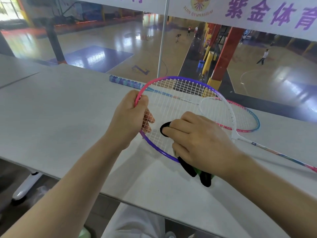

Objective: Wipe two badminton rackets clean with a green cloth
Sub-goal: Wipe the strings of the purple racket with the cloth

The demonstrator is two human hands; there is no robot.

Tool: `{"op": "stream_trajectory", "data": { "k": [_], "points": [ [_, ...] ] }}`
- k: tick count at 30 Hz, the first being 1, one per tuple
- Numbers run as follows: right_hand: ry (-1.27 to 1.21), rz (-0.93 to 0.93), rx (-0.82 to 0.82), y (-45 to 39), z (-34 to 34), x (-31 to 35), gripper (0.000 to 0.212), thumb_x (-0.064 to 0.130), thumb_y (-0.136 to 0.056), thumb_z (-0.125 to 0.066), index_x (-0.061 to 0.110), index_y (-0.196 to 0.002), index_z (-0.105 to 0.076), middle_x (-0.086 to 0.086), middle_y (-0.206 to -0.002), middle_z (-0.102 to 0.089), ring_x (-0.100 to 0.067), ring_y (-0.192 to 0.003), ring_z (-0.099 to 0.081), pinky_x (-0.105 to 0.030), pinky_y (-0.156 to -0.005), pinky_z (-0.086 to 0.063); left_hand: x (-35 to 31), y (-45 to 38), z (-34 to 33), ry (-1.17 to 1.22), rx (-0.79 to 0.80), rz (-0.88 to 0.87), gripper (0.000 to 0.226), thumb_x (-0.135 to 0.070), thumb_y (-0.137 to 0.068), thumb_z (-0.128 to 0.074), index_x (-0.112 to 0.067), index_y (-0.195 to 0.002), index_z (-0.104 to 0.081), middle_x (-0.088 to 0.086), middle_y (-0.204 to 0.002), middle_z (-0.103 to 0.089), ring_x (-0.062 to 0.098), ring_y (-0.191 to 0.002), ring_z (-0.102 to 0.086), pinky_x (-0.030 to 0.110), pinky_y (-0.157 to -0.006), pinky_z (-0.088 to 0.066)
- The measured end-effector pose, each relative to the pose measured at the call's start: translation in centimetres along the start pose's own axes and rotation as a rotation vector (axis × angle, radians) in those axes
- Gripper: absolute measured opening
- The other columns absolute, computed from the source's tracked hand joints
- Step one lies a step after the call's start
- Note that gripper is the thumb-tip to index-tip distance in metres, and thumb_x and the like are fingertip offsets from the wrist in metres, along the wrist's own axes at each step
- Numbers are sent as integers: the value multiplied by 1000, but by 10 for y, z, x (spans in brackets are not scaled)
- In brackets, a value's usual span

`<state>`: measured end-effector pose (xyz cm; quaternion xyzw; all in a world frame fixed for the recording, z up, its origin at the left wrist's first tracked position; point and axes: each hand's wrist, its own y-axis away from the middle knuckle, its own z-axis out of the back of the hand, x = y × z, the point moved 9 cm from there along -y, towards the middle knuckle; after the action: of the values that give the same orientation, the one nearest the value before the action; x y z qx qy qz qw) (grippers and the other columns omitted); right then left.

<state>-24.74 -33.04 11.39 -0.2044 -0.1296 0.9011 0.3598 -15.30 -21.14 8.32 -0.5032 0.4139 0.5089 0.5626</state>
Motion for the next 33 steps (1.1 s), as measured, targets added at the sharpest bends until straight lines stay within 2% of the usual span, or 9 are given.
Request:
{"op": "stream_trajectory", "data": {
  "k": [3, 7, 13, 17, 21, 25, 27, 30, 33],
  "points": [
    [-5, 48, 38, -5, 2, -3, 19, 16, -85, -62, 12, -101, -72, 0, -84, -68, -21, -69, -56, -35, -56, -52, 3, 0, 0, -10, 1, 12, 19, -27, -104, -40, -19, -91, -51, -7, -54, -59, 9, -52, -60, 20, -47, -49],
    [7, 142, 99, -12, 1, -4, 35, 22, -91, -39, 16, -99, -72, 4, -78, -65, -17, -66, -50, -28, -54, -44, 5, 0, -1, -21, -6, 22, 19, -27, -105, -40, -21, -90, -50, -3, -60, -58, 7, -49, -59, 17, -46, -47],
    [-59, 159, 105, -18, -1, -15, 36, 26, -93, -40, 20, -109, -71, 5, -83, -67, -18, -71, -52, -32, -55, -49, 6, 0, 1, -35, -22, 32, 19, -28, -104, -39, -21, -90, -50, 4, -70, -58, 15, -60, -60, 25, -54, -49],
    [-69, 143, 104, -18, -5, -5, 34, 24, -92, -40, 17, -100, -73, 4, -79, -65, -16, -68, -50, -30, -58, -49, 7, -1, 1, -42, -31, 34, 18, -27, -105, -39, -20, -92, -50, 5, -69, -59, 11, -55, -59, 23, -51, -48],
    [-56, 144, 93, -15, -4, -9, 30, 24, -91, -47, 18, -105, -73, 4, -79, -67, -16, -67, -52, -28, -56, -46, 16, 1, -2, -73, -21, 64, 19, -29, -104, -39, -22, -91, -51, 12, -78, -60, 19, -66, -61, 33, -64, -56],
    [63, 118, 6, -11, 5, -8, 25, 18, -92, -50, 14, -99, -73, -1, -76, -65, -21, -64, -53, -35, -55, -50, 6, 0, 5, -25, -38, 20, 19, -28, -104, -40, -23, -88, -50, 0, -64, -59, 11, -55, -60, 24, -52, -50],
    [89, 36, -132, -5, 25, -13, 26, 15, -90, -49, 11, -95, -74, -3, -76, -66, -26, -65, -56, -37, -57, -52, -4, -3, 19, 83, -63, -8, 20, -24, -104, -42, -21, -87, -51, -5, -54, -56, 11, -50, -58, 24, -46, -47],
    [23, -236, -347, 17, 61, -37, 31, 16, -88, -47, 12, -100, -75, -3, -82, -68, -30, -75, -59, -39, -66, -50, -26, -8, 56, 223, -130, -85, 22, -17, -104, -42, -17, -84, -49, -4, -50, -51, 12, -45, -54, 22, -40, -42],
    [-60, -413, -421, 48, 73, -51, 33, 13, -83, -45, 12, -95, -75, -1, -83, -68, -24, -80, -58, -32, -75, -44, -43, -12, 105, 231, -244, -177, 21, -17, -104, -41, -19, -85, -49, -5, -49, -53, 11, -47, -53, 22, -42, -42]
  ]
}}
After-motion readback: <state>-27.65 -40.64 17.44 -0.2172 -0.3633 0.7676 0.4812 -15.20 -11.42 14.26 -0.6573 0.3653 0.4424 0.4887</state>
